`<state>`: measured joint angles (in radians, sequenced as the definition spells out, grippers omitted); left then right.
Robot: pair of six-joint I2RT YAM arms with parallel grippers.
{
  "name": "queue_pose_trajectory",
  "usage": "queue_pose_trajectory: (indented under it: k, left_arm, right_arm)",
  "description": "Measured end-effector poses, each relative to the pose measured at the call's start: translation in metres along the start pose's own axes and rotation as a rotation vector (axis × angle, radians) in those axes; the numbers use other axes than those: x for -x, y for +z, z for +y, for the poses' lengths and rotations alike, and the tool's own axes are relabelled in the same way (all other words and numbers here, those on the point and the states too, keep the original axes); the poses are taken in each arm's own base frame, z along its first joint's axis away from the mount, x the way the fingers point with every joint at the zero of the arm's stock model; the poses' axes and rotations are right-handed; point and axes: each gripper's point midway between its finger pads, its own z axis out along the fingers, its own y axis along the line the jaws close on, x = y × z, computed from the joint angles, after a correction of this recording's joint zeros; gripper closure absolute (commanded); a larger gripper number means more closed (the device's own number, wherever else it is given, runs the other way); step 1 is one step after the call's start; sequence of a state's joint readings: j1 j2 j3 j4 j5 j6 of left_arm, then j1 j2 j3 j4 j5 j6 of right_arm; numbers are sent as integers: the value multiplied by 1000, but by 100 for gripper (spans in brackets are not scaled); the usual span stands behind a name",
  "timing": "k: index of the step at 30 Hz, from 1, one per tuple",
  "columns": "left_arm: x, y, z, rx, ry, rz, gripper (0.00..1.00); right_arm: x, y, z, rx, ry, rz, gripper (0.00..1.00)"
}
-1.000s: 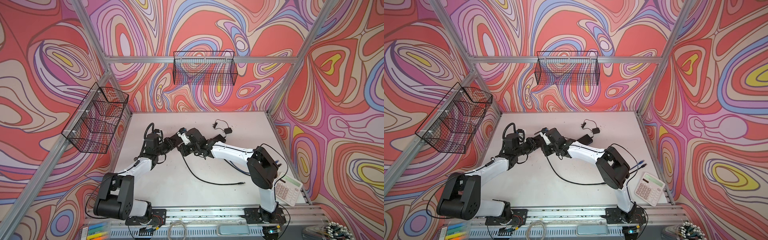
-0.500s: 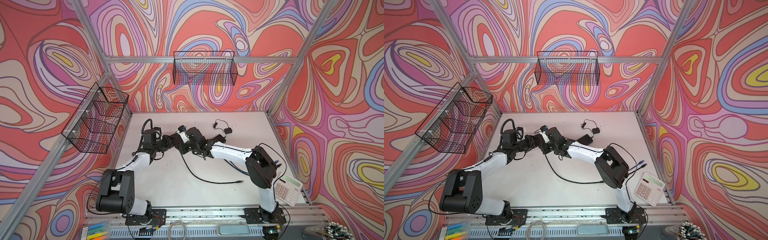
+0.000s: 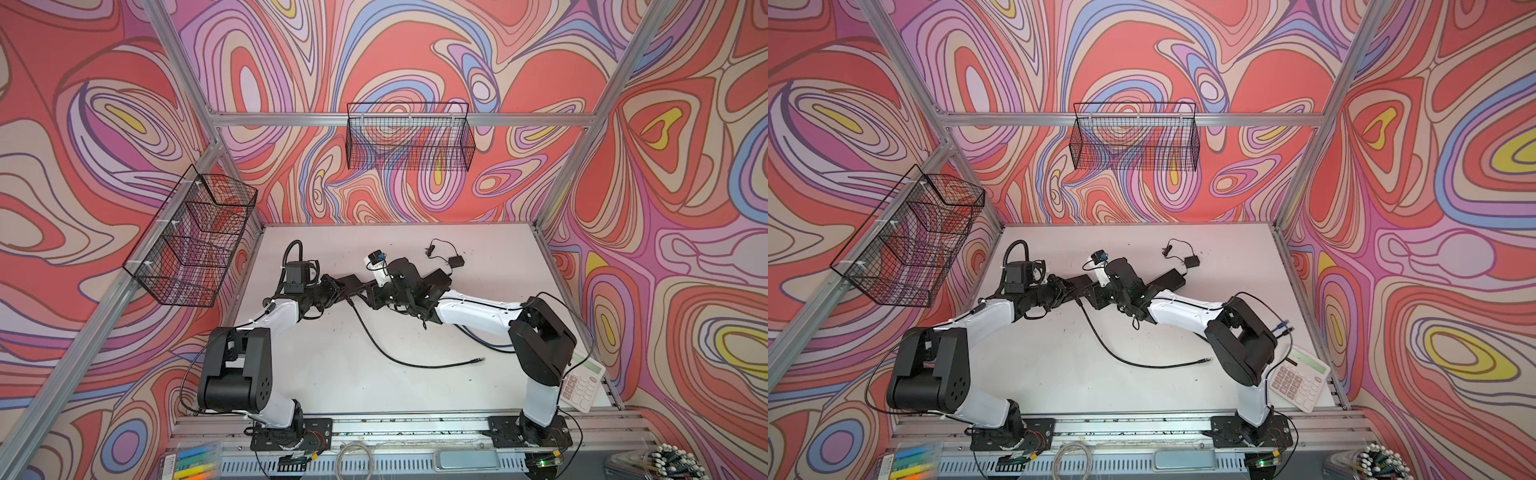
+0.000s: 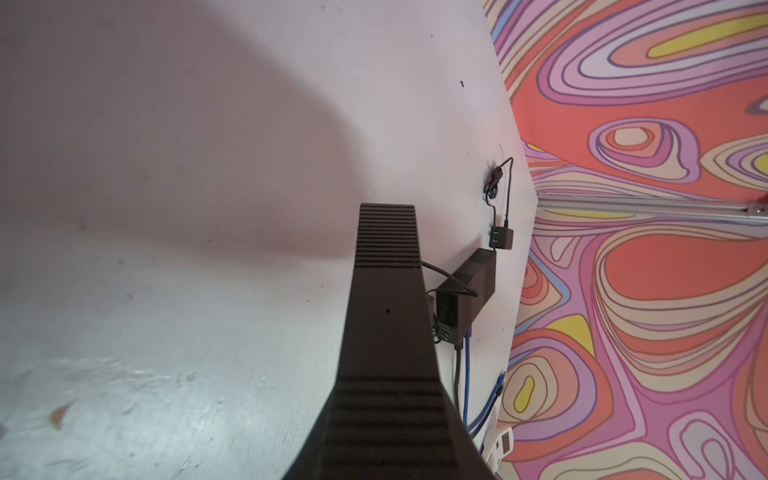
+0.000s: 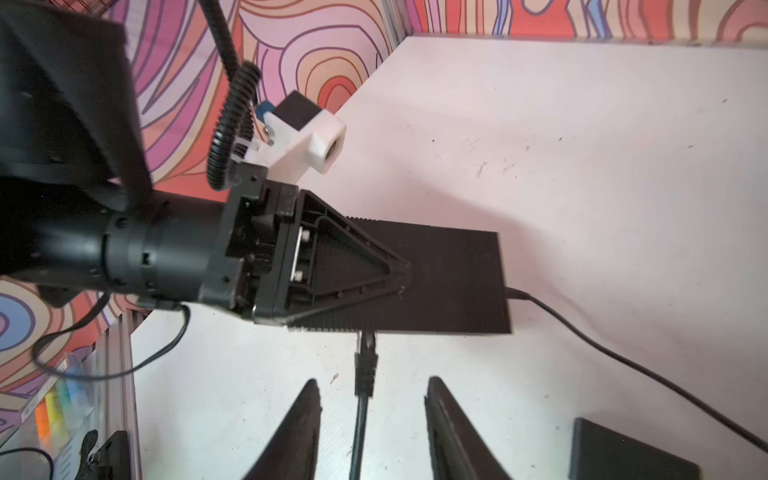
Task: Insert the plug into the switch port
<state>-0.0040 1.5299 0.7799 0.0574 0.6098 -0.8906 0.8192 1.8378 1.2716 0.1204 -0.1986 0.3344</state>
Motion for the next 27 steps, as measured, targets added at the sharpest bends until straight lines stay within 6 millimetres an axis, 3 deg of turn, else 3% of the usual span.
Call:
queue_pose_trajectory:
  k: [3, 8, 17, 27]
  left_arm:
    - [9, -5, 19, 42, -38, -37, 93]
    - [21, -10, 37, 75, -66, -89, 92]
    - [50, -10, 49, 47, -94, -168, 89]
    - [78, 15, 46, -60, -163, -224, 84]
  right_arm:
    - [3, -14, -8, -17, 6, -15, 55]
    - [-12, -23, -21, -50, 8, 21, 55]
    - [-35, -25, -32, -80, -1, 88, 54]
    - [-49, -26, -41, -114, 7, 120, 52]
